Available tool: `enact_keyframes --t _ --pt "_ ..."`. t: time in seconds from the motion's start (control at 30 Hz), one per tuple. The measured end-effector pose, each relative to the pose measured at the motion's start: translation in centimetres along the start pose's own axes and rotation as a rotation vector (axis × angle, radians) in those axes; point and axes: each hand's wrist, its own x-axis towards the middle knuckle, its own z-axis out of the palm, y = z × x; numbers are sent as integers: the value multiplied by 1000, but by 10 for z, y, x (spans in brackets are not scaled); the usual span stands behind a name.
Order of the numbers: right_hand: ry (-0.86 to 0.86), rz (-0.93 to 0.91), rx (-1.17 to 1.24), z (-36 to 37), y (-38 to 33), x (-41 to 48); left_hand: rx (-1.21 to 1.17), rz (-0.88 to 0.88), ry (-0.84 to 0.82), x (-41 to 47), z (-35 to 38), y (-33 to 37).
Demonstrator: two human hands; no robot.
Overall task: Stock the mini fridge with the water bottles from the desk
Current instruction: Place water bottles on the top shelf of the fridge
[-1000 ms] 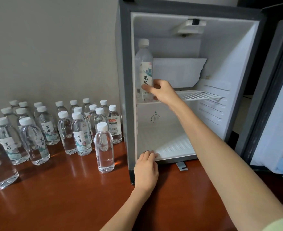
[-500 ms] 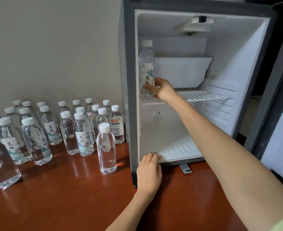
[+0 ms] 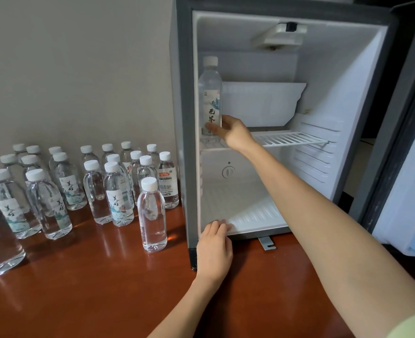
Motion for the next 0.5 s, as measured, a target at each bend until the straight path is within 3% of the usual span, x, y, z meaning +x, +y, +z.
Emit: enact_keyframes --t 0.23,0.4,0.5 --pt "195 -39 -123 2 -1 -19 -49 6 -29 -2 0 -2" --pt "280 -165 -37 8 16 -69 -107 -15 -48 -12 -9 0" --pt "317 -159 217 10 30 -104 -141 -35 -27 -24 -19 2"
